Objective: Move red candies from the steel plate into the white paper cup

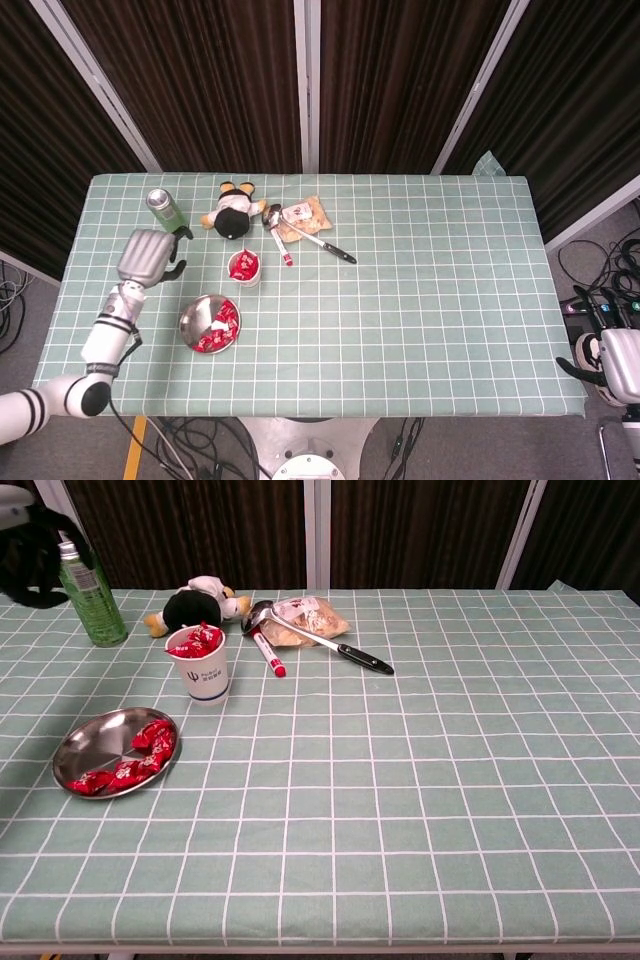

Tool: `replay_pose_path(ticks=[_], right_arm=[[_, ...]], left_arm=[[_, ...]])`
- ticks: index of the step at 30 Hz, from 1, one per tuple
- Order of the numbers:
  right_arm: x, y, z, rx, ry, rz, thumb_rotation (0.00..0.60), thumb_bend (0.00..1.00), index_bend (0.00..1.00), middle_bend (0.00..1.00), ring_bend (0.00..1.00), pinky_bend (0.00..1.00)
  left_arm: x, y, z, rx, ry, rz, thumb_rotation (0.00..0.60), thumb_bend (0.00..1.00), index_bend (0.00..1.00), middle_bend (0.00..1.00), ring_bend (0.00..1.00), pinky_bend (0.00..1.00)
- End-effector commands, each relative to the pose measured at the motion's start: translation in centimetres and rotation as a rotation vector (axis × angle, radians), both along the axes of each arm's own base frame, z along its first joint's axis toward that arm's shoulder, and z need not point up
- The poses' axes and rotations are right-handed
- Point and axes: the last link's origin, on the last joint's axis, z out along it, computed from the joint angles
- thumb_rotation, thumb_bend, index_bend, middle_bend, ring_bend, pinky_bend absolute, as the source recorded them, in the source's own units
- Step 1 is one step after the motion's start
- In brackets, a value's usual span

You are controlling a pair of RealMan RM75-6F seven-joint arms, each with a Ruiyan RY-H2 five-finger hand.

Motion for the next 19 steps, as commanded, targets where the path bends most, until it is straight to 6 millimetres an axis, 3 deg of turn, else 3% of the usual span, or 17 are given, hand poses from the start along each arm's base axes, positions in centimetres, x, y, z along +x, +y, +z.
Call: replay_pose_path(ticks=[1, 4, 9, 19], right_arm=[[-0.1, 0.0, -0.2, 0.001, 0.000, 0.014, 0.600, 0.03, 0.06, 0.20, 0.02, 0.20], [-0.2, 0.0, -0.4, 0.002, 0.000, 0.028, 0.600, 0.05, 0.06, 0.13, 0.00, 0.15], [-0.3, 0.0, -0.8, 0.011, -0.013, 0.043, 0.600, 0.05, 0.06, 0.12, 0.00, 0.13], [-0.4, 0.4, -1.1, -0.012, -0.027, 0.046, 0.600, 0.05, 0.06, 0.13, 0.00, 0.12]], left_arm=[[-3.6, -3.8, 2.0, 0.064, 0.008, 0.023, 0.600, 0.22, 0.36, 0.40, 0.31, 0.38], [-5.9, -6.7, 3.0, 0.108, 0.022, 0.041, 0.600, 0.19, 0.35, 0.35, 0.25, 0.31], [-8.5, -10.9, 4.5, 0.167, 0.017, 0.075, 0.600, 0.19, 0.35, 0.34, 0.24, 0.31], [-9.0, -16.2, 5.1, 0.226, 0.033, 0.080, 0.600, 0.19, 0.35, 0.34, 0.24, 0.31]])
